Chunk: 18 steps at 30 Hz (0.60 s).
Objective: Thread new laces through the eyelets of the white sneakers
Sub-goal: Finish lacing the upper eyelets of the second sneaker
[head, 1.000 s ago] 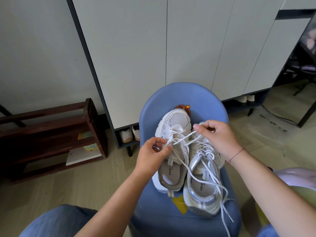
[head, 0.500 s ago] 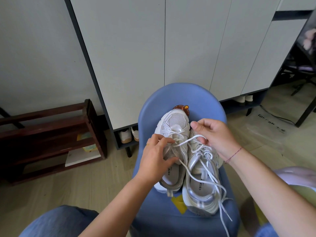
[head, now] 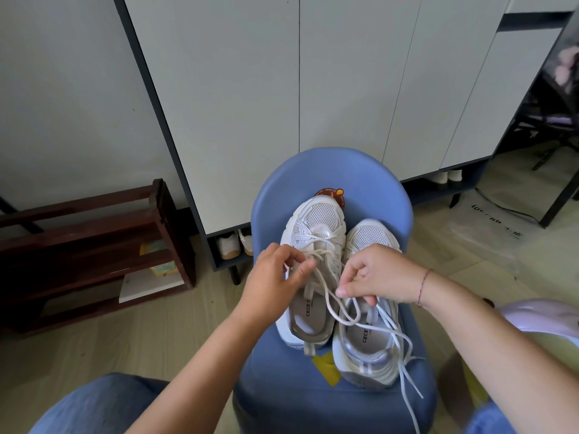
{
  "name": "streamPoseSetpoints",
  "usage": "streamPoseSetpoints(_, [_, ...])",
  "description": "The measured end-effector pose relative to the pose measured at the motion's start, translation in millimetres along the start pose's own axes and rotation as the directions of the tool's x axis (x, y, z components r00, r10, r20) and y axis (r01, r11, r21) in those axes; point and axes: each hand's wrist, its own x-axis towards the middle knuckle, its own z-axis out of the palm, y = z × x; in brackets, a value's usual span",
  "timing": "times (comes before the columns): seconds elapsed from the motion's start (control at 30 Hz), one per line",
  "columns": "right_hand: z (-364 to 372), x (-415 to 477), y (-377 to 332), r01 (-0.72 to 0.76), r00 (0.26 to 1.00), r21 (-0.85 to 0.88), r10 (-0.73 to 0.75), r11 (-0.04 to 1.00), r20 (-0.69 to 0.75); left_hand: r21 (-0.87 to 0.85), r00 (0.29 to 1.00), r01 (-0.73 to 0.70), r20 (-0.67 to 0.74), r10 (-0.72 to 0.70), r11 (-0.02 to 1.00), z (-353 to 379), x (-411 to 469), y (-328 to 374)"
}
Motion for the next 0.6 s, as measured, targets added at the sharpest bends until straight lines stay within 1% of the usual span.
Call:
streamPoseSetpoints(0.07, [6,1,0,-0.011,1.0,-0.081,0.01,0.997,-0.014,0.03,0.997,0.041,-0.067,-0.039,0.999,-3,-2,5])
streamPoseSetpoints(0.13, [9,0,-1,-0.014,1.0,-0.105,0.012,0.994,-0.019,0.019,0.995,0.084,-0.048,-0.083,0.996,-8,-5,13])
streamPoseSetpoints(0.27, [8,-3,-4,-0.028,0.998,-0.103,0.022,0.994,-0.057,0.083,0.983,0.161,0.076,-0.167,0.983,-7,-18,27])
streamPoseSetpoints(0.33, [8,-4,-4,-0.038,0.997,-0.094,0.031,0.995,-0.074,0.105,0.951,0.222,0.197,-0.239,0.969,-4,-23,31])
streamPoseSetpoints(0.37, [9,-4,-3,-0.044,0.996,-0.095,0.037,0.995,-0.081,0.078,0.922,0.267,0.267,-0.278,0.96,-1,-25,32])
streamPoseSetpoints(0.4, [10,-4,-2,-0.05,0.995,-0.1,0.042,0.994,-0.087,0.015,0.889,0.332,0.331,-0.318,0.943,2,-27,35])
streamPoseSetpoints(0.47, [13,-5,-1,-0.064,0.994,-0.111,0.053,0.992,-0.098,-0.16,0.816,0.492,0.427,-0.389,0.856,8,-30,40])
streamPoseSetpoints(0.53, [14,-6,0,-0.079,0.992,-0.113,0.067,0.99,-0.106,-0.305,0.773,0.602,0.455,-0.442,0.738,14,-31,44])
streamPoseSetpoints(0.6, [14,-7,0,-0.086,0.991,-0.084,0.077,0.993,-0.109,-0.397,0.757,0.649,0.429,-0.494,0.649,17,-29,44])
